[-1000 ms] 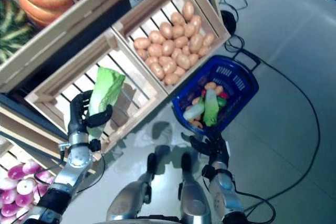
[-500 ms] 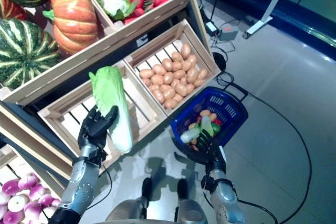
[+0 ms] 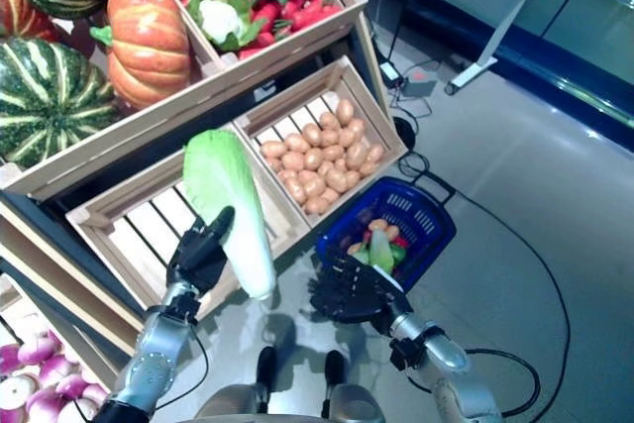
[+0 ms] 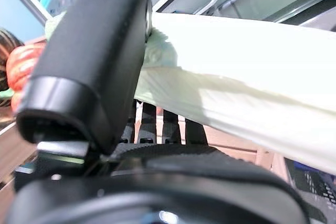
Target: Put vegetables into the basket
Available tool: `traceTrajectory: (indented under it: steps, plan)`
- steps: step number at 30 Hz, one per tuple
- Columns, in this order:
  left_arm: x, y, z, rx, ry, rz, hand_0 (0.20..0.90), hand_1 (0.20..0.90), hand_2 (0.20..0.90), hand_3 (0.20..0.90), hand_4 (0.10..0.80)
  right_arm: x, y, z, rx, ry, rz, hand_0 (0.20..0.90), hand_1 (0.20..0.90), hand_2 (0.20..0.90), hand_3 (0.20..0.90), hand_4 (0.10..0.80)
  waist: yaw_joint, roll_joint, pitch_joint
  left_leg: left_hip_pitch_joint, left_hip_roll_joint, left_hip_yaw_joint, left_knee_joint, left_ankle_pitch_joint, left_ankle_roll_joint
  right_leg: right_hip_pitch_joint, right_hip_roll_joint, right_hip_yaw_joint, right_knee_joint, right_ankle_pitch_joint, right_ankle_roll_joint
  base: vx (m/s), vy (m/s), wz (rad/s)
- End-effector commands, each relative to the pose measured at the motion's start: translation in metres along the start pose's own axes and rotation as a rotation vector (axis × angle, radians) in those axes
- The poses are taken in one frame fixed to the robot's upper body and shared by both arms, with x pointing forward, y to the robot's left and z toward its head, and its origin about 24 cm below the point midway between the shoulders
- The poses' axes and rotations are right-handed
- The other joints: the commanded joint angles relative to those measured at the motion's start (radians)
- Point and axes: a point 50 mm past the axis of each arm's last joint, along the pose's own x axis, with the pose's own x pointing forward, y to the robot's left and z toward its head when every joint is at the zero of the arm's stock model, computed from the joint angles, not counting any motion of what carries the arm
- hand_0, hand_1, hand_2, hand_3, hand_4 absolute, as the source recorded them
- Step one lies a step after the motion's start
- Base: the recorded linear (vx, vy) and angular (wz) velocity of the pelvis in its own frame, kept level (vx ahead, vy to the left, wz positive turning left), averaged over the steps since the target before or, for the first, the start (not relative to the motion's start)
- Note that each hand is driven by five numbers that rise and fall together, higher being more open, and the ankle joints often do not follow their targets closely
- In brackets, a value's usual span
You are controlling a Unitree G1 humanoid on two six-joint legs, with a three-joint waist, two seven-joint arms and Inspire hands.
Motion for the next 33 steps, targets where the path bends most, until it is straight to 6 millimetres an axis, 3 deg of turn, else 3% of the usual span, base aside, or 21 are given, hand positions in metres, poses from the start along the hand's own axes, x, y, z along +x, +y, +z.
traceTrajectory:
  steps: [1,9,20,33]
  plan:
    - [0.017,-0.034,0.021,0.055,-0.050,-0.279,0.300,0.300,0.300,0.300,0.400,0.007,0.023,0.019,0.068,-0.065,0.219,0.900,0.900,0.900,0.900,0.800,0.030,-0.043,-0.121,0.011,0.006,-0.026,0.002,-0.046,-0.003,0.022,-0.060,-0.023,0.018,0.021,0.021,0.032,-0.010,0.01]
    - [0.019,-0.047,0.011,0.110,-0.014,-0.349,0.300,0.300,0.300,0.300,0.400,0.018,0.033,0.016,0.150,-0.009,0.255,0.900,0.900,0.900,0.900,0.800,0.032,-0.046,-0.150,0.013,0.009,-0.028,0.002,-0.046,-0.003,0.026,-0.063,-0.021,0.008,0.027,0.023,0.000,0.000,0.00]
    - [0.021,-0.060,0.001,0.135,-0.005,-0.381,0.300,0.300,0.300,0.300,0.400,0.031,0.045,0.027,0.182,-0.046,0.282,0.900,0.900,0.900,0.900,0.800,0.032,-0.044,-0.170,0.013,0.008,-0.030,0.002,-0.048,-0.002,0.026,-0.065,-0.011,0.001,0.029,0.026,0.000,0.000,0.00]
    - [0.021,-0.078,-0.016,0.099,0.084,-0.474,0.300,0.300,0.300,0.300,0.400,0.049,0.076,0.035,0.299,0.000,0.497,0.900,0.900,0.900,0.900,0.800,0.039,-0.045,-0.189,0.009,0.008,-0.030,0.002,-0.047,-0.001,0.022,-0.069,-0.012,0.001,0.031,0.030,0.000,0.000,0.00]
